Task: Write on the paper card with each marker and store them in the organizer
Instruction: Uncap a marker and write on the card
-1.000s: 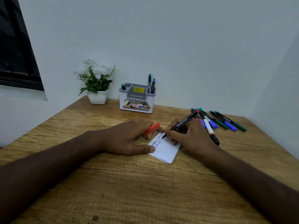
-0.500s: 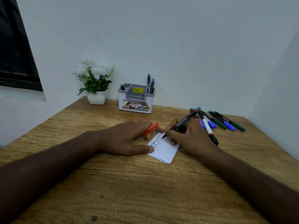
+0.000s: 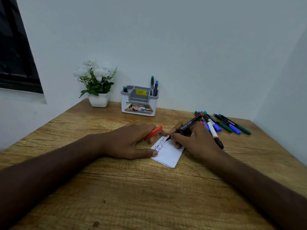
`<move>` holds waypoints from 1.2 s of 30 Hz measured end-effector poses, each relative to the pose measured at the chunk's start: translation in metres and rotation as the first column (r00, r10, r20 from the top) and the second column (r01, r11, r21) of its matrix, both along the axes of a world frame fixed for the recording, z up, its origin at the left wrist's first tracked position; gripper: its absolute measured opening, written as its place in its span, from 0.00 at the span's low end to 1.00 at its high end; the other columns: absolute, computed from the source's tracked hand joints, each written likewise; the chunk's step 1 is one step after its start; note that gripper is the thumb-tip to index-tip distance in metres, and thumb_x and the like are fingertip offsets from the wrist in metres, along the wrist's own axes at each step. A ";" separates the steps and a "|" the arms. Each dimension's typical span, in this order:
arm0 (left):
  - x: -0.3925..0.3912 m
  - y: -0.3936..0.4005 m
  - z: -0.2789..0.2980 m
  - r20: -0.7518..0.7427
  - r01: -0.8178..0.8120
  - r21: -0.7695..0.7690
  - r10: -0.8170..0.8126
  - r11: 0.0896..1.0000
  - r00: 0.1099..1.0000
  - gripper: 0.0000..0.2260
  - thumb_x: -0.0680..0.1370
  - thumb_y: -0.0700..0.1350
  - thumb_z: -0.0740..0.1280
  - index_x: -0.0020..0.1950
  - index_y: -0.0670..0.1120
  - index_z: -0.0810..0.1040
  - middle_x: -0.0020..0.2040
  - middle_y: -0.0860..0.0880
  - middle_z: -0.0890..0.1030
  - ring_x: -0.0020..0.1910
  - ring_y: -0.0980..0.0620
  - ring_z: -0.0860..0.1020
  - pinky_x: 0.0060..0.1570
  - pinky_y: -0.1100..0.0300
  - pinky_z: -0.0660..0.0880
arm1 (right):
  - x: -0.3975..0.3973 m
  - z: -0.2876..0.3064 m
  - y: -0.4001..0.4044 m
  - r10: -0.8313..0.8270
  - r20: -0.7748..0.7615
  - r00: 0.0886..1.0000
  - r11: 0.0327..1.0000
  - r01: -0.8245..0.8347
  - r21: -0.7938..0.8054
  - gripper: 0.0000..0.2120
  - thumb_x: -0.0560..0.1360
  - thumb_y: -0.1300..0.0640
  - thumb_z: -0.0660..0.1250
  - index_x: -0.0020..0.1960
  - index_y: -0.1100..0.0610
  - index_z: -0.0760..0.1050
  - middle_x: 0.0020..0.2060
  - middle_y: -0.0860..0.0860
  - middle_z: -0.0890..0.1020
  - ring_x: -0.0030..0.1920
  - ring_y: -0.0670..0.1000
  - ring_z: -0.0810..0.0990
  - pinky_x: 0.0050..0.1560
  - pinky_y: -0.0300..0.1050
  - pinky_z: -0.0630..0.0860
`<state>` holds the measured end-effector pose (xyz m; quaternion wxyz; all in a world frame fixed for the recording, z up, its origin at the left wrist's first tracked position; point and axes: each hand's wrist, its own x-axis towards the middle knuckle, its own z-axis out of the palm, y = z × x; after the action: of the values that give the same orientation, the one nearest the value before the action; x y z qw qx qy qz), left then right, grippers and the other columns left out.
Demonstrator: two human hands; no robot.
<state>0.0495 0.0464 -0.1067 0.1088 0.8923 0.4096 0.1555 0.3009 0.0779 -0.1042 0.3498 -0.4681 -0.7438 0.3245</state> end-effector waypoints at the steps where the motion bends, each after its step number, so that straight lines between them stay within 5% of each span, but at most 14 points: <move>1: 0.000 0.000 0.000 -0.001 0.001 0.001 -0.001 1.000 1.000 0.10 0.81 0.63 0.68 0.53 0.62 0.68 0.53 0.61 0.74 0.55 0.59 0.73 0.54 0.60 0.72 | 0.000 0.000 0.001 -0.010 -0.002 1.000 1.000 0.010 -0.002 0.03 0.79 0.59 0.74 0.48 0.53 0.86 0.40 0.51 0.88 0.41 0.48 0.88 0.48 0.45 0.85; 16: 0.000 0.003 -0.003 -0.006 -0.015 -0.005 0.015 1.000 1.000 0.12 0.81 0.64 0.67 0.58 0.60 0.71 0.55 0.60 0.75 0.55 0.61 0.72 0.57 0.58 0.73 | 0.000 -0.002 0.003 -0.019 -0.038 0.999 1.000 0.018 -0.016 0.02 0.80 0.59 0.73 0.50 0.56 0.85 0.37 0.52 0.88 0.37 0.47 0.87 0.45 0.44 0.84; 21: 0.002 0.000 0.000 0.013 -0.021 -0.016 0.021 1.000 1.000 0.17 0.81 0.62 0.68 0.58 0.81 0.62 0.54 0.67 0.73 0.57 0.63 0.72 0.56 0.65 0.69 | 0.000 -0.001 0.003 -0.034 -0.031 0.999 0.999 0.033 -0.026 0.02 0.80 0.59 0.73 0.51 0.56 0.84 0.38 0.52 0.88 0.37 0.47 0.87 0.45 0.43 0.84; 27: -0.001 0.002 -0.003 -0.018 -0.038 -0.025 0.037 0.999 0.999 0.12 0.81 0.63 0.68 0.59 0.60 0.71 0.55 0.64 0.73 0.57 0.63 0.71 0.57 0.58 0.72 | 0.000 -0.002 0.005 -0.041 -0.043 0.998 0.999 0.039 -0.026 0.02 0.80 0.59 0.73 0.51 0.56 0.85 0.38 0.53 0.89 0.38 0.50 0.89 0.49 0.48 0.87; 32: -0.001 0.002 -0.002 -0.012 -0.020 -0.006 0.020 1.000 1.000 0.14 0.81 0.64 0.67 0.62 0.61 0.72 0.55 0.64 0.73 0.57 0.61 0.72 0.60 0.55 0.74 | -0.001 -0.003 0.004 -0.059 -0.045 0.997 0.998 0.058 -0.011 0.02 0.80 0.60 0.73 0.51 0.56 0.84 0.38 0.52 0.89 0.38 0.49 0.89 0.50 0.50 0.87; 36: -0.001 0.003 -0.002 -0.010 -0.010 -0.009 0.010 1.000 1.000 0.16 0.82 0.63 0.68 0.68 0.67 0.69 0.52 0.67 0.71 0.57 0.62 0.71 0.58 0.62 0.71 | -0.001 -0.002 0.004 -0.072 -0.061 0.996 0.997 0.072 -0.007 0.02 0.80 0.60 0.73 0.51 0.56 0.84 0.39 0.52 0.89 0.39 0.49 0.89 0.52 0.52 0.88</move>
<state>0.0483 0.0495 -0.1088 0.1102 0.8904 0.4154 0.1497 0.3001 0.0818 -0.1063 0.3827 -0.4852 -0.7147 0.3276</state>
